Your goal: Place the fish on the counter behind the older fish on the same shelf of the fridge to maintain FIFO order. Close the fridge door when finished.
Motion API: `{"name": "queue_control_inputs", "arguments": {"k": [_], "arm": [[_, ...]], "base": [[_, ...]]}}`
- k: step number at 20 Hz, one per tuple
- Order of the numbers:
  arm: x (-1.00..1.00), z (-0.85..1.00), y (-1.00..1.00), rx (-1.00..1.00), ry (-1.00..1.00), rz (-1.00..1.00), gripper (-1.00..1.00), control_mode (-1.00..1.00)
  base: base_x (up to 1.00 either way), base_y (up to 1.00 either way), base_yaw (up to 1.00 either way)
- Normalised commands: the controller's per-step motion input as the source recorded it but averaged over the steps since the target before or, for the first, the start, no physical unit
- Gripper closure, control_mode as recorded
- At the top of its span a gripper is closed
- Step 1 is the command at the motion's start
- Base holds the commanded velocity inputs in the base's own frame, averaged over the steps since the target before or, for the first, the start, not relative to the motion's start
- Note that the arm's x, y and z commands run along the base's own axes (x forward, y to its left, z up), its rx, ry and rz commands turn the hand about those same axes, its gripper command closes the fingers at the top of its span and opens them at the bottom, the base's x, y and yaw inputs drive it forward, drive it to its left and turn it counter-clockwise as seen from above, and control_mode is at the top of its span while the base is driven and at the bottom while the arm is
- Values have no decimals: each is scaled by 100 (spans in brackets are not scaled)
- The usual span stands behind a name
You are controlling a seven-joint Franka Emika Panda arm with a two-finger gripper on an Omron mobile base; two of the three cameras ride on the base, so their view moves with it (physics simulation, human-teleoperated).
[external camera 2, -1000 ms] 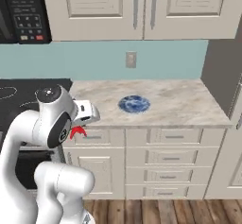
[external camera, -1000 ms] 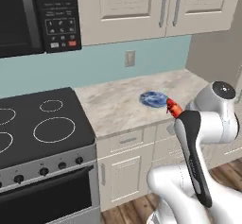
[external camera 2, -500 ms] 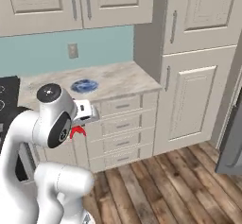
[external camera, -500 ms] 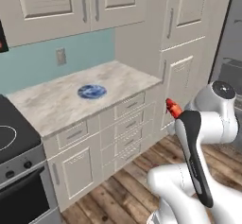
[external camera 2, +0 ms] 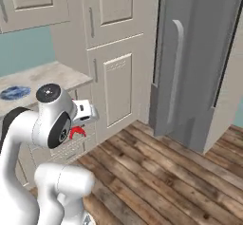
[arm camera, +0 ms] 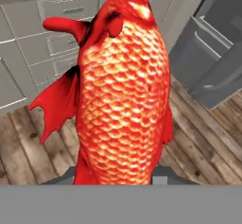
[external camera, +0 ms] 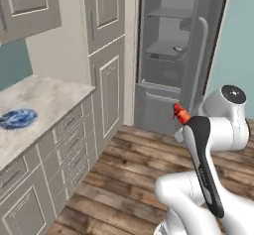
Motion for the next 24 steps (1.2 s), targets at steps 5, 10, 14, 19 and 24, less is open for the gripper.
{"name": "queue_control_inputs", "arguments": {"k": [5, 10, 14, 19, 24], "arm": [[0, 0, 0, 0, 0, 0, 100, 100], [0, 0, 0, 0, 0, 0, 100, 100], [0, 0, 0, 0, 0, 0, 100, 100], [0, 0, 0, 0, 0, 0, 100, 100], [0, 0, 0, 0, 0, 0, 100, 100]], "base": [[27, 23, -70], [55, 65, -56], [58, 99, -36], [70, 100, -24], [92, 48, -20]]}}
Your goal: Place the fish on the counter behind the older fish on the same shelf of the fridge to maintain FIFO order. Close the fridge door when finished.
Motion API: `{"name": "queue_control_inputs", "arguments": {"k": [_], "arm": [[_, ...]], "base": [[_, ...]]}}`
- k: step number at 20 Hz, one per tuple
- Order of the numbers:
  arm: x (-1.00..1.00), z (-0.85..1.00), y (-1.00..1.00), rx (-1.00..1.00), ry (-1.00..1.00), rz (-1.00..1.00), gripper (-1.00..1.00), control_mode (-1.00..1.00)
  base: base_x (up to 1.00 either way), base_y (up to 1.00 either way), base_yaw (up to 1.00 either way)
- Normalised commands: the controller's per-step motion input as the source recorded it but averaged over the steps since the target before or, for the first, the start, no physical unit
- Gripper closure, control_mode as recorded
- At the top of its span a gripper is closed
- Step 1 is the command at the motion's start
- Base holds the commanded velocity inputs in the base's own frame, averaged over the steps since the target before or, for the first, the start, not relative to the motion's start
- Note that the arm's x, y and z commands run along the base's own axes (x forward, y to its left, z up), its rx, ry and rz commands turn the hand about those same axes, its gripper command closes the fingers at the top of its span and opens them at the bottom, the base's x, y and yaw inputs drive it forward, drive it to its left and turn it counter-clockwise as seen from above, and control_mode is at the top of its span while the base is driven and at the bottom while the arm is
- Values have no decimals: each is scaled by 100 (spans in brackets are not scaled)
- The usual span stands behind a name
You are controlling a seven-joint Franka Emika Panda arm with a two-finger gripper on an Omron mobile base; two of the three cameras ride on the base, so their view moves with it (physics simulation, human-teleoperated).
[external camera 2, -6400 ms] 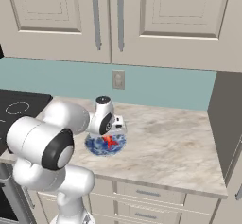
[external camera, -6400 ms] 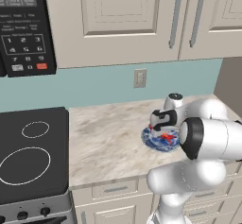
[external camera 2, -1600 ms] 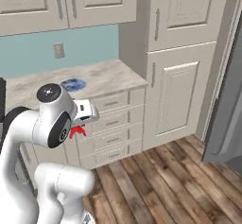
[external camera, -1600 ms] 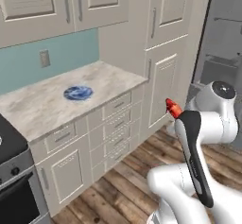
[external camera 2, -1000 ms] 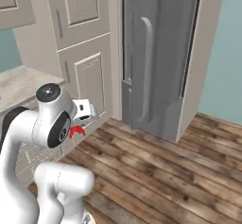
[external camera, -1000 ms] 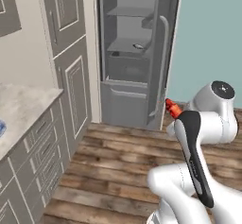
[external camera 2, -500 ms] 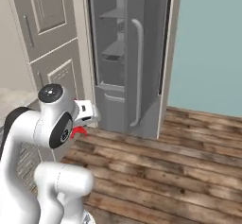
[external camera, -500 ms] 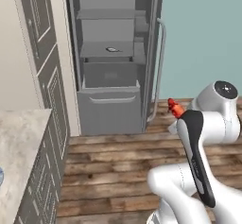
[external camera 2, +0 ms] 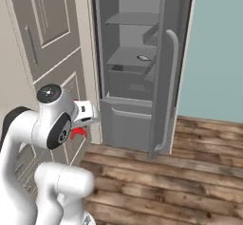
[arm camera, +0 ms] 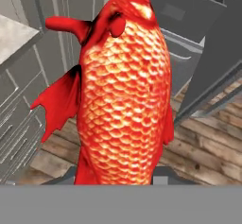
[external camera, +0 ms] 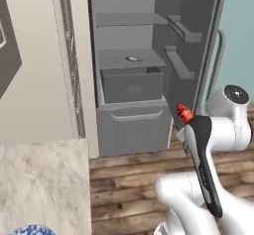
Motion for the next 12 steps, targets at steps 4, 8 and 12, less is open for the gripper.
{"name": "queue_control_inputs", "arguments": {"k": [4, 8, 12], "arm": [[0, 0, 0, 0, 0, 0, 100, 100], [0, 0, 0, 0, 0, 0, 100, 100], [0, 0, 0, 0, 0, 0, 100, 100]], "base": [[83, 8, -5], [70, 22, -3], [58, 31, -2]]}}
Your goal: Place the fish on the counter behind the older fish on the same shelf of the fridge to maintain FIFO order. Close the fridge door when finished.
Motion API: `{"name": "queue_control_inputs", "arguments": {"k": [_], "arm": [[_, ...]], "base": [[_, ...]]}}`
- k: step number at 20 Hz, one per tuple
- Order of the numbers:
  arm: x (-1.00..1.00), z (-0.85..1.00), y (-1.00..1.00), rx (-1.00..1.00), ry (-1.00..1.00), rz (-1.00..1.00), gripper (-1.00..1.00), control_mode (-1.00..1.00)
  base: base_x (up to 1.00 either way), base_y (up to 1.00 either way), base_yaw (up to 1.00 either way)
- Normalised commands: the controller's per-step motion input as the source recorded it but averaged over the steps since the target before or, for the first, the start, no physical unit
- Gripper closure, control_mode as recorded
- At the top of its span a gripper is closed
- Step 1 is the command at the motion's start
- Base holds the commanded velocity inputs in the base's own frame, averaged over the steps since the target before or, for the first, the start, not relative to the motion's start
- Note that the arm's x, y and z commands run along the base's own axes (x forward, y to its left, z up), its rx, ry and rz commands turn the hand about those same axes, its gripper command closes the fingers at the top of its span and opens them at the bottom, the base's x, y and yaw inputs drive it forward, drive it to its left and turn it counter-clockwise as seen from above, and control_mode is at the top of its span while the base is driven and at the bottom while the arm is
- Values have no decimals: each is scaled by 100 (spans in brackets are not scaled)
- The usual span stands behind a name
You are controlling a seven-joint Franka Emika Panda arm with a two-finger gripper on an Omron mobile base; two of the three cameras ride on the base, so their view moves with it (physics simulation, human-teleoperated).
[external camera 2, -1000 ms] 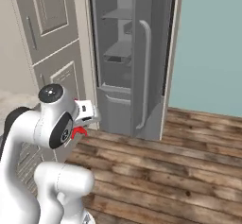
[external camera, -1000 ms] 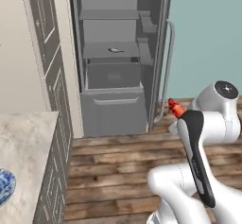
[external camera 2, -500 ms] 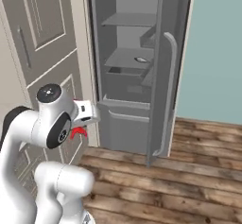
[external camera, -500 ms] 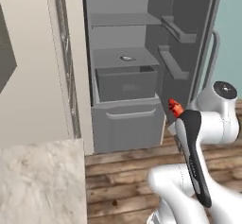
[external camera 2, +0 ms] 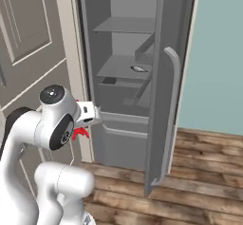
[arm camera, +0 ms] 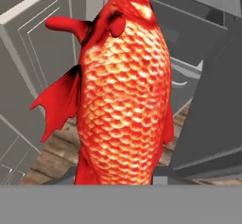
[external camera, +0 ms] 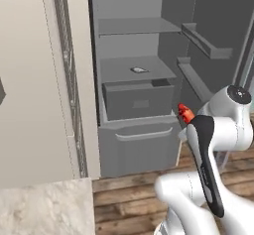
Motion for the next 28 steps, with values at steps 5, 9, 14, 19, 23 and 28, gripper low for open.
{"name": "queue_control_inputs", "arguments": {"k": [5, 9, 14, 19, 23, 28], "arm": [[0, 0, 0, 0, 0, 0, 100, 100], [0, 0, 0, 0, 0, 0, 100, 100], [0, 0, 0, 0, 0, 0, 100, 100], [0, 0, 0, 0, 0, 0, 100, 100], [0, 0, 0, 0, 0, 0, 100, 100], [0, 0, 0, 0, 0, 0, 100, 100]], "base": [[61, 26, -2], [57, 49, -1], [55, 20, -2], [62, 5, -2], [73, 14, -3], [72, 7, -3]]}}
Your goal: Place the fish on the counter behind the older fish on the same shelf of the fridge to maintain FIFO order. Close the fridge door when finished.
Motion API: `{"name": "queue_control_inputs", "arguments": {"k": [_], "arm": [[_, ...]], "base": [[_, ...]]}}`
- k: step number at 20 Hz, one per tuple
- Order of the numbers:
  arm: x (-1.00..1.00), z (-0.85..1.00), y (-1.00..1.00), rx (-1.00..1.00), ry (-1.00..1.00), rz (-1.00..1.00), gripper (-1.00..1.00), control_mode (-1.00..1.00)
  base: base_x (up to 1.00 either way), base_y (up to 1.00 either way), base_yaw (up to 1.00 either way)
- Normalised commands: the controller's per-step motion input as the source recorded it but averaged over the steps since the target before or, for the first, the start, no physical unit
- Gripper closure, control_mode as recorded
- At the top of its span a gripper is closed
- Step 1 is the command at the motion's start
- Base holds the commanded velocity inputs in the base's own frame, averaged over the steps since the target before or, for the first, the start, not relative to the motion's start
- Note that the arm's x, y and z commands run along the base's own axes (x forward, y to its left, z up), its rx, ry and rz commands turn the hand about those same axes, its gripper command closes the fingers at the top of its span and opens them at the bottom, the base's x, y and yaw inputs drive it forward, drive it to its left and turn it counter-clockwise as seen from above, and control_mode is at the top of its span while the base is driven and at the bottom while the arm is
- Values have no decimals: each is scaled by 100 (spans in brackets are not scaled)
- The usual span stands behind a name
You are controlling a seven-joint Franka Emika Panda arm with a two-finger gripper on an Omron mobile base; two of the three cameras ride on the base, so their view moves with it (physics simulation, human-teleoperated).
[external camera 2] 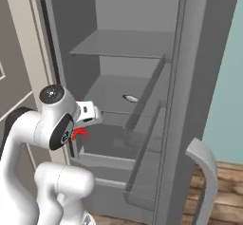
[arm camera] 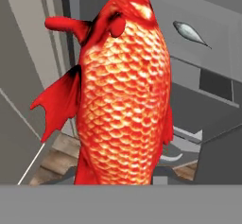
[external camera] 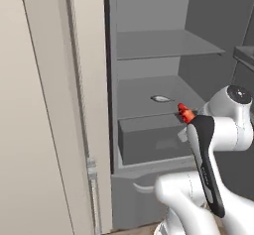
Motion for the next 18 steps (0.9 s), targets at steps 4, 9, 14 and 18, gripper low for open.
{"name": "queue_control_inputs", "arguments": {"k": [4, 9, 14, 18], "arm": [[0, 0, 0, 0, 0, 0, 100, 100], [0, 0, 0, 0, 0, 0, 100, 100], [0, 0, 0, 0, 0, 0, 100, 100], [0, -16, 0, -2, -8, 3, 100, -100]], "base": [[74, 0, -1], [70, 0, 0], [60, 0, 0], [14, 0, 3]]}}
